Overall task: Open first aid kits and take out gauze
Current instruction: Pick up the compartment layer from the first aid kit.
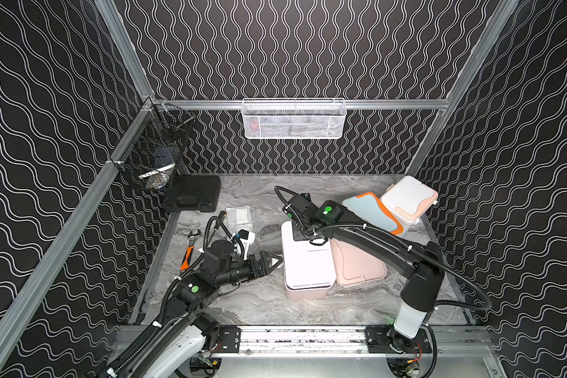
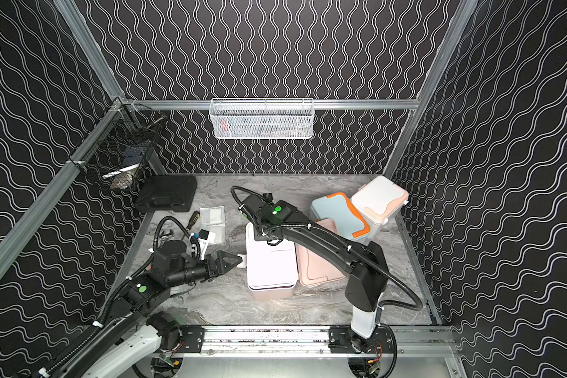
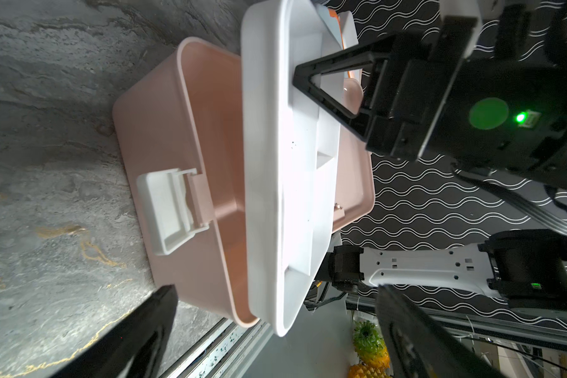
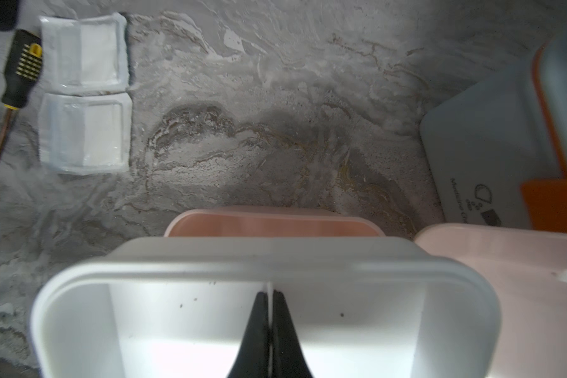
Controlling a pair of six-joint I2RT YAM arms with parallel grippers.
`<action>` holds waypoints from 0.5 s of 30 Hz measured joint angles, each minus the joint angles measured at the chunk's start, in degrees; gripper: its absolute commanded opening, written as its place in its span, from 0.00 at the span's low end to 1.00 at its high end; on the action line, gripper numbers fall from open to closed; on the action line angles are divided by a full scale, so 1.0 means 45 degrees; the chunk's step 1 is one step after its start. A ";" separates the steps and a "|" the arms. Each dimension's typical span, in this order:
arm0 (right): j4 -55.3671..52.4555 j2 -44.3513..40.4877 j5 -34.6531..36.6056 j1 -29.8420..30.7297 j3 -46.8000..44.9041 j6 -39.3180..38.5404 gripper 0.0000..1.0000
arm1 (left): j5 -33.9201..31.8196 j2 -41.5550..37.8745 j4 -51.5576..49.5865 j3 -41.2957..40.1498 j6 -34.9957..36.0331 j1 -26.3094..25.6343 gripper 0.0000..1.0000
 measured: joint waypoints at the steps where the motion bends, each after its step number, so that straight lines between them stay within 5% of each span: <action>1: 0.0034 -0.0185 0.0005 0.0000 0.0000 -0.0044 0.00 | -0.0034 -0.0029 -0.0087 0.0121 0.0058 0.0000 0.99; 15: 0.2205 -0.5377 0.0855 -0.0005 -0.1894 -0.2084 0.00 | -0.0442 0.0121 -0.1326 0.3832 0.1753 0.0000 0.99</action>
